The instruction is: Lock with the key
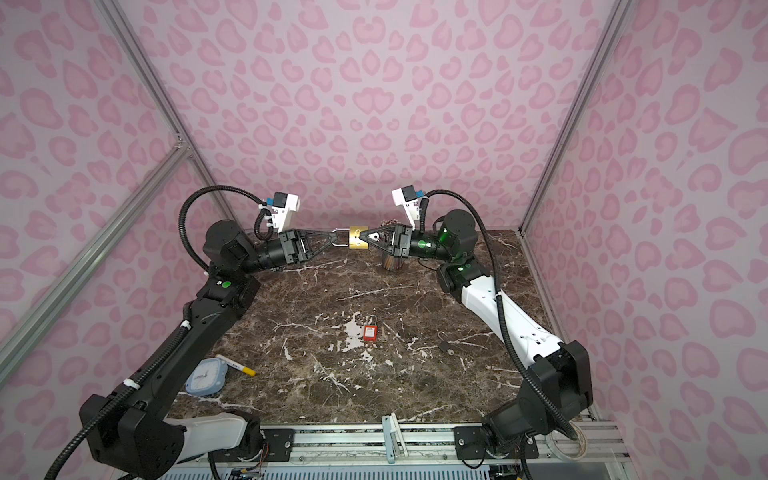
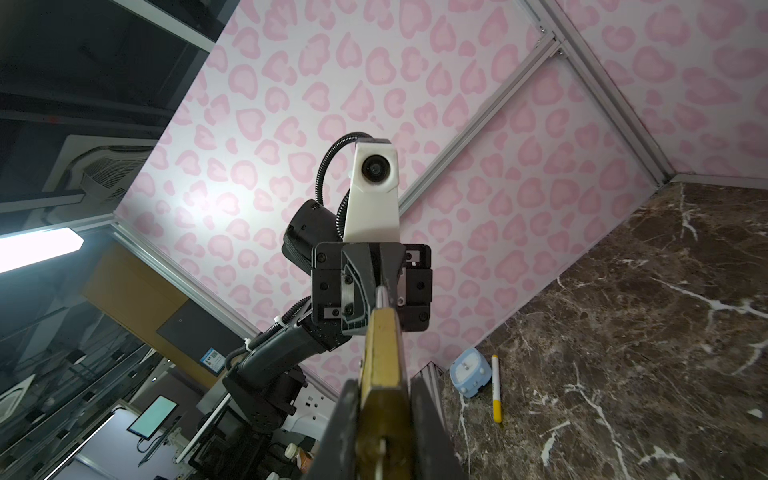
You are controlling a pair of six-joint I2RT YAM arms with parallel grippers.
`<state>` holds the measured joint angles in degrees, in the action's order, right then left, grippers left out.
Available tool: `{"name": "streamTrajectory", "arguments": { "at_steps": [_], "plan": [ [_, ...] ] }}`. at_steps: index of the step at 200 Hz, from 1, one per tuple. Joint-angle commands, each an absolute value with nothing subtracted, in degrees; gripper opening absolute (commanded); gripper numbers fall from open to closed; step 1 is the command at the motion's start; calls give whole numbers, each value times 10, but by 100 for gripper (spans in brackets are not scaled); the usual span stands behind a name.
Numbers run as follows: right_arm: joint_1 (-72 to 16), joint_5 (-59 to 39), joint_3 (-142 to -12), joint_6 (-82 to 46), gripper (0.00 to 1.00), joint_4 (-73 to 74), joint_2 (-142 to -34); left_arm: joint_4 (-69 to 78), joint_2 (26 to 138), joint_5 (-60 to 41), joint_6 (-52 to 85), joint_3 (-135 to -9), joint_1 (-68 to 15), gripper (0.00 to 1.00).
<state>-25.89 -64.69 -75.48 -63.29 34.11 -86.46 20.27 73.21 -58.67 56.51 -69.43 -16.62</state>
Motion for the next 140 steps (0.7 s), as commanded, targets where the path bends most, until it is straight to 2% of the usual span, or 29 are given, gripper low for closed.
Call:
{"name": "streamTrajectory", "arguments": {
  "at_steps": [1, 92, 140],
  "plan": [
    [-263, -646, -745, -699, 0, 467, -874, 221, 720, -589, 535, -694, -168, 4],
    [-290, -609, -746, -634, 0, 454, -882, 221, 719, -587, 533, -696, -167, 4],
    [-293, -606, -751, -744, 0, 567, -914, 220, 719, -577, 524, -690, -168, 4]
  ]
}}
